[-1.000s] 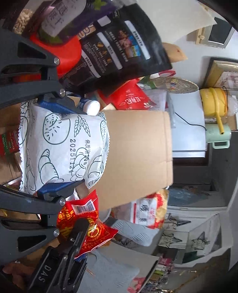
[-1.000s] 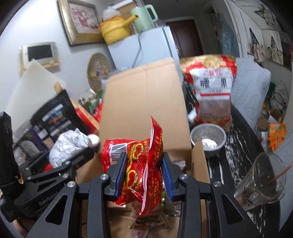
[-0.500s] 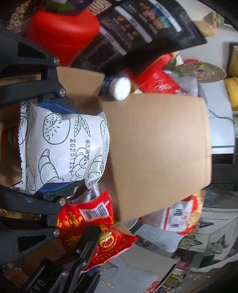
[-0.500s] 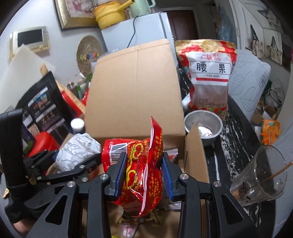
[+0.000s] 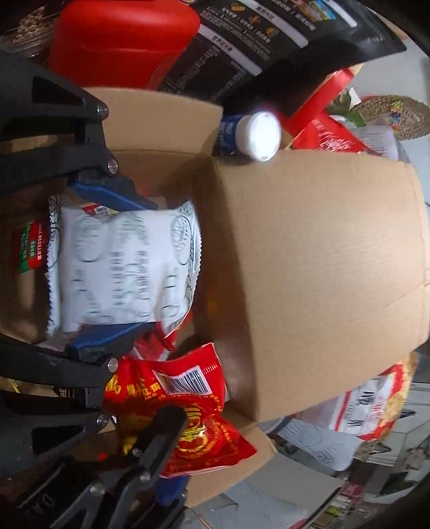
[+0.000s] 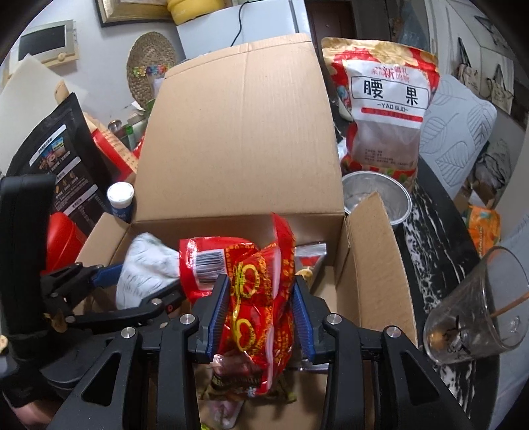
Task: Organize snacks
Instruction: 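Lower both packets into the box and open both tools, then withdraw both tools from the box toward the plastic-wrapped waffle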
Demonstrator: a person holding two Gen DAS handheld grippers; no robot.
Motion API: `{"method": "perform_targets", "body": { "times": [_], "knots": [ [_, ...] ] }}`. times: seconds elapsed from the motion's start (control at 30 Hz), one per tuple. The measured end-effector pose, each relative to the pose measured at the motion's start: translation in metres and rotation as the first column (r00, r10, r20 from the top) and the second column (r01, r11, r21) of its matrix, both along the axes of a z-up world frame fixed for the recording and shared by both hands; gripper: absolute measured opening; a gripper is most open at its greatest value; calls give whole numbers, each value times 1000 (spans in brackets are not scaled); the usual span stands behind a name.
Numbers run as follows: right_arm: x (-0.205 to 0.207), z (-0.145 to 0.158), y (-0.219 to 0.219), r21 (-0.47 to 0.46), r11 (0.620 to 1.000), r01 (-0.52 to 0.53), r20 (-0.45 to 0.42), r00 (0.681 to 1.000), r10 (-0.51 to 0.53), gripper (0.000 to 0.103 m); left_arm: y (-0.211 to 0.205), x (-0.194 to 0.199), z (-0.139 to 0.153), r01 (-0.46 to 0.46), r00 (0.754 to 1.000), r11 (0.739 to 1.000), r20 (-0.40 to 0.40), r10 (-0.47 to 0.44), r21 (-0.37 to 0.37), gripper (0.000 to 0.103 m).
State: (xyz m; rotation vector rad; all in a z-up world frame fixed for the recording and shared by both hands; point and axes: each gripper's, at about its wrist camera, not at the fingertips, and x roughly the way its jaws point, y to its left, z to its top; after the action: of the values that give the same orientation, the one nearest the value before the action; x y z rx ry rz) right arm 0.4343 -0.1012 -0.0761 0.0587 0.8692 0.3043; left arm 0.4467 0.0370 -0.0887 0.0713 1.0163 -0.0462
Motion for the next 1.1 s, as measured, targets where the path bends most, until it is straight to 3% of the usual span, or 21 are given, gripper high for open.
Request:
{"method": "perform_targets", "body": {
  "times": [0.23, 0.43, 0.73, 0.93, 1.0, 1.1],
  "knots": [
    [-2, 4, -1, -12, 1000, 8, 2, 1000, -8, 39, -3, -5, 5, 0, 1000, 1000, 11, 0, -11, 61],
    [-20, 30, -3, -15, 1000, -1, 93, 996, 2, 39, -1, -26, 31, -30, 994, 999, 105, 28, 20, 61],
    [-43, 54, 0, -27, 1000, -15, 168, 986, 19, 39, 8, -45, 68, -41, 974, 999, 223, 44, -21, 61],
    [-65, 67, -5, -28, 999, -15, 190, 982, 20, 39, 11, -69, 80, -36, 969, 997, 242, 50, -64, 61],
    [-74, 70, -9, -15, 1000, -12, 199, 980, 15, 48, 6, -78, 81, -31, 970, 997, 241, 47, -69, 61],
    [-87, 72, -12, -16, 1000, -8, 206, 979, 11, 48, 3, -85, 81, -29, 971, 997, 236, 46, -78, 61]
  ]
}}
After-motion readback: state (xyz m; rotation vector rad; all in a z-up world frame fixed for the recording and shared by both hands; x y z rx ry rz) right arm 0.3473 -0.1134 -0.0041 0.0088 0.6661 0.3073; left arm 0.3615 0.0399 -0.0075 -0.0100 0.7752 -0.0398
